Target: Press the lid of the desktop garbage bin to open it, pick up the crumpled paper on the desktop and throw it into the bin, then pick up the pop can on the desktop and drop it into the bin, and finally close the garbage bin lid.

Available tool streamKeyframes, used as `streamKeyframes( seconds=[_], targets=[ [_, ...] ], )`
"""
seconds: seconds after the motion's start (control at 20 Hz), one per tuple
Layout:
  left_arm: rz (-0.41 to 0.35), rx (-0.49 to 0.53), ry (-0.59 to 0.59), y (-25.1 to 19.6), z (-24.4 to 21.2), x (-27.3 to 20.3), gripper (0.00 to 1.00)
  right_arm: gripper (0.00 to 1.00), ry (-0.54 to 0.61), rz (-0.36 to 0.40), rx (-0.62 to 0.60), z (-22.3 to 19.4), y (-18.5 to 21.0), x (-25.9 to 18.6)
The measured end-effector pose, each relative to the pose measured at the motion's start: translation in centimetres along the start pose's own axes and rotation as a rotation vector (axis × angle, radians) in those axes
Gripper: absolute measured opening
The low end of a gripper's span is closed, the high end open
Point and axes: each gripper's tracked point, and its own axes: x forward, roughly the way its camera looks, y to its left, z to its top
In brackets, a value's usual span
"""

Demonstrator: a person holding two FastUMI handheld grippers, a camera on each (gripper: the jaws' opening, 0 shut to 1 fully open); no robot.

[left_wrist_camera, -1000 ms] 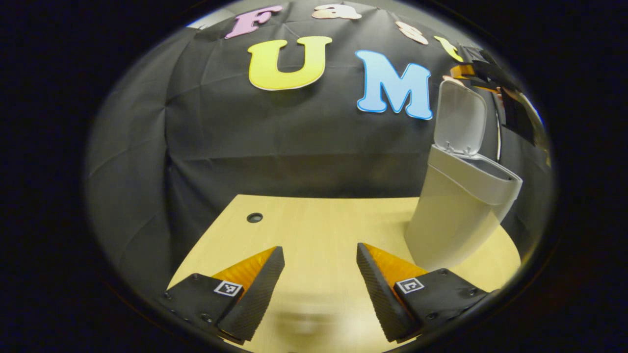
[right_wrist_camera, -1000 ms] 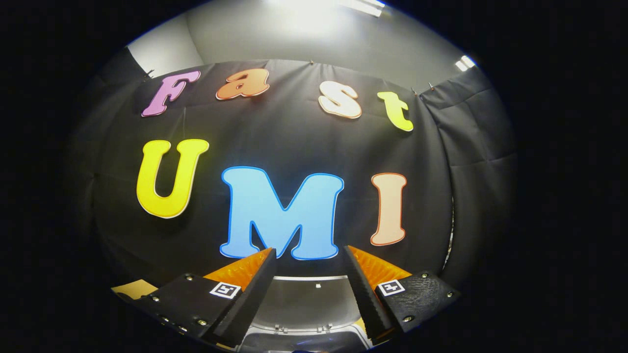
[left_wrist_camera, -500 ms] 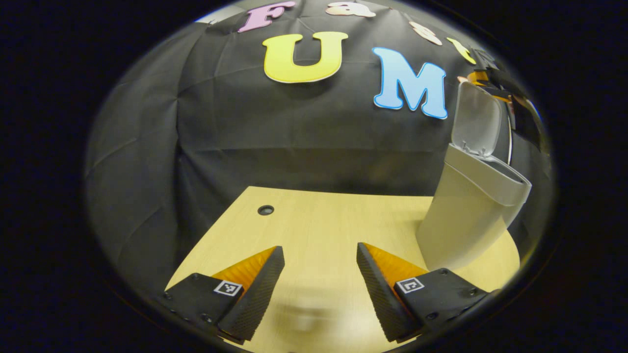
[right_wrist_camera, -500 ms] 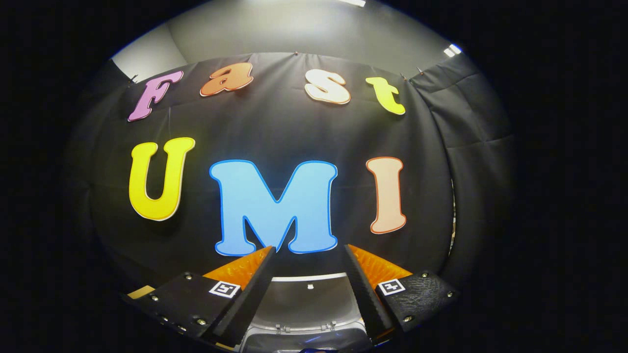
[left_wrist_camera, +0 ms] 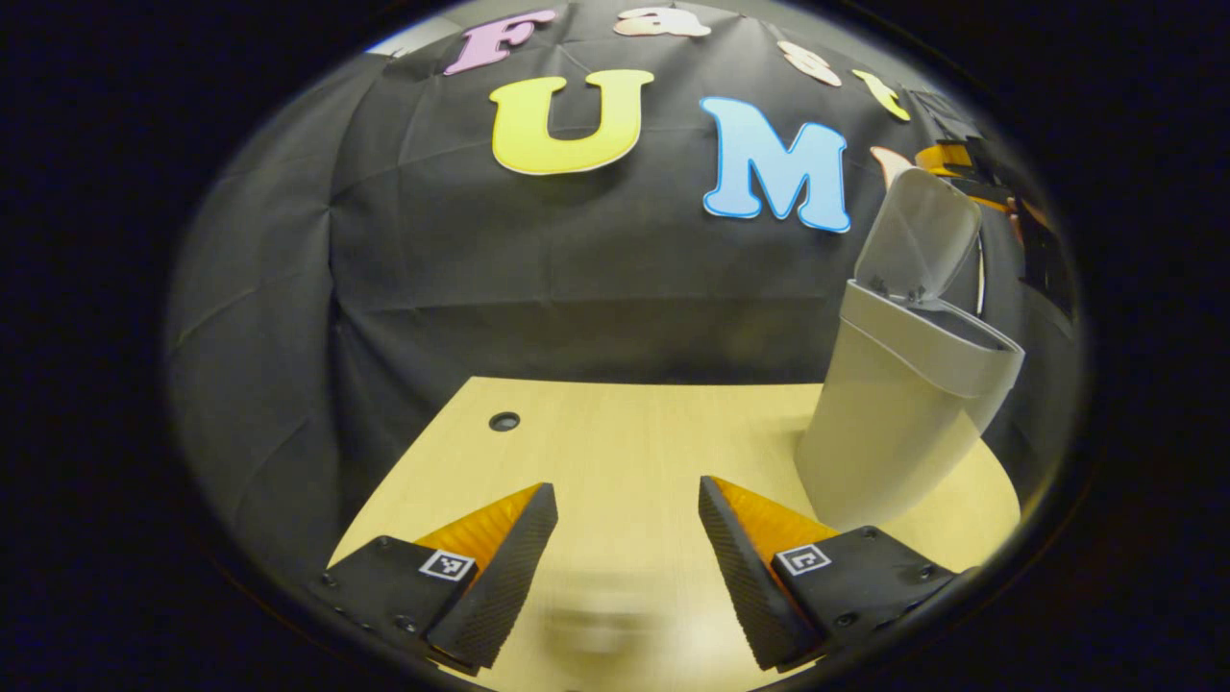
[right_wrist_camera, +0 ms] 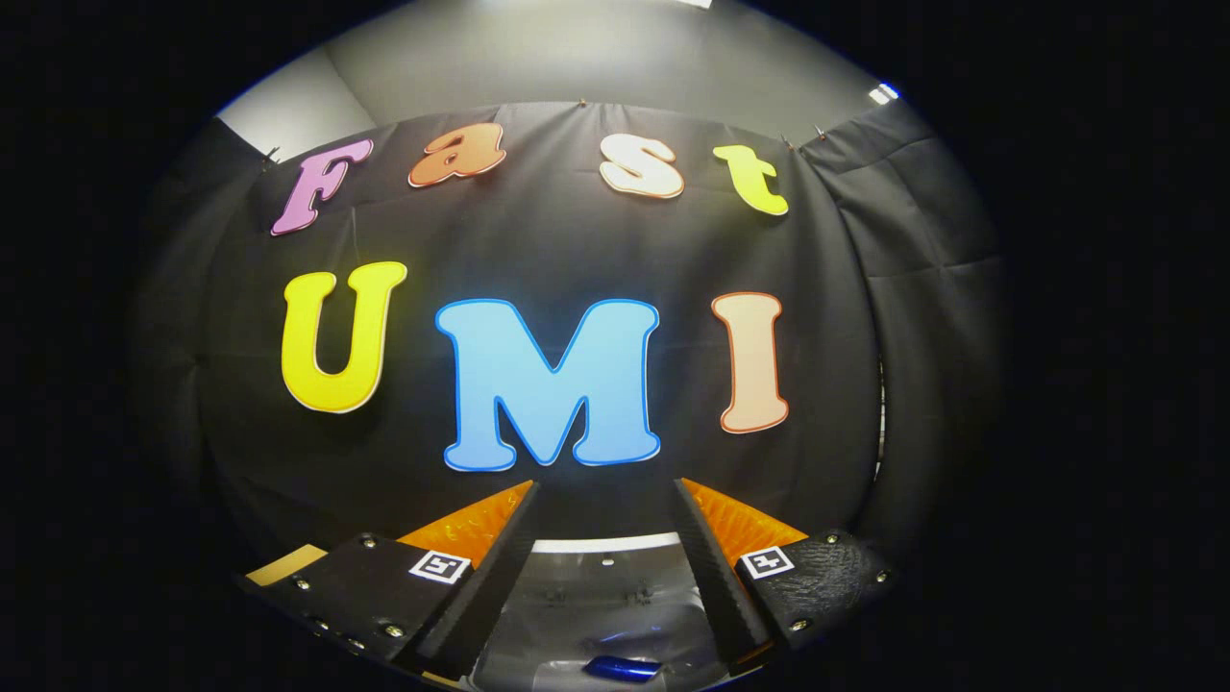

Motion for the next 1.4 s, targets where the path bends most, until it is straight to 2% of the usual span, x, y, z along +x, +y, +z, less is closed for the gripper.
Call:
streamKeyframes(
  seconds=[0.05, 0.3, 0.5, 0.7, 0.8, 0.9, 1.15, 1.4],
  targets=[
    [-0.004, 0.002, -0.003, -0.2, 0.1, -0.3, 0.98, 0.87, 0.009, 0.002, -0.002, -0.5, 0.0, -0.6],
    [-0.010, 0.017, -0.027, -0.8, 0.7, -1.7, 1.00, 0.87, 0.083, 0.015, -0.014, -3.8, -0.1, -3.9],
    [-0.012, 0.024, -0.043, -1.2, 1.2, -2.5, 0.98, 0.87, 0.179, 0.024, -0.043, -7.7, -0.1, -5.7],
    [-0.006, 0.017, -0.050, -1.3, 1.2, -3.1, 1.00, 0.87, 0.267, 0.043, -0.071, -11.3, 0.0, -6.8],
    [0.002, 0.014, -0.053, -1.2, 1.2, -3.4, 0.98, 0.87, 0.288, 0.048, -0.065, -12.2, 0.0, -7.0],
    [0.010, 0.009, -0.054, -1.0, 1.1, -3.7, 1.00, 0.87, 0.318, 0.054, -0.053, -13.3, -0.1, -7.1],
    [0.019, 0.002, -0.052, -1.2, 1.1, -3.9, 1.00, 0.94, 0.369, 0.069, -0.020, -15.0, -0.2, -7.4],
    [0.018, -0.003, -0.049, -1.5, 0.8, -3.9, 1.00, 0.95, 0.357, 0.075, -0.035, -15.1, -0.2, -7.4]
  ],
)
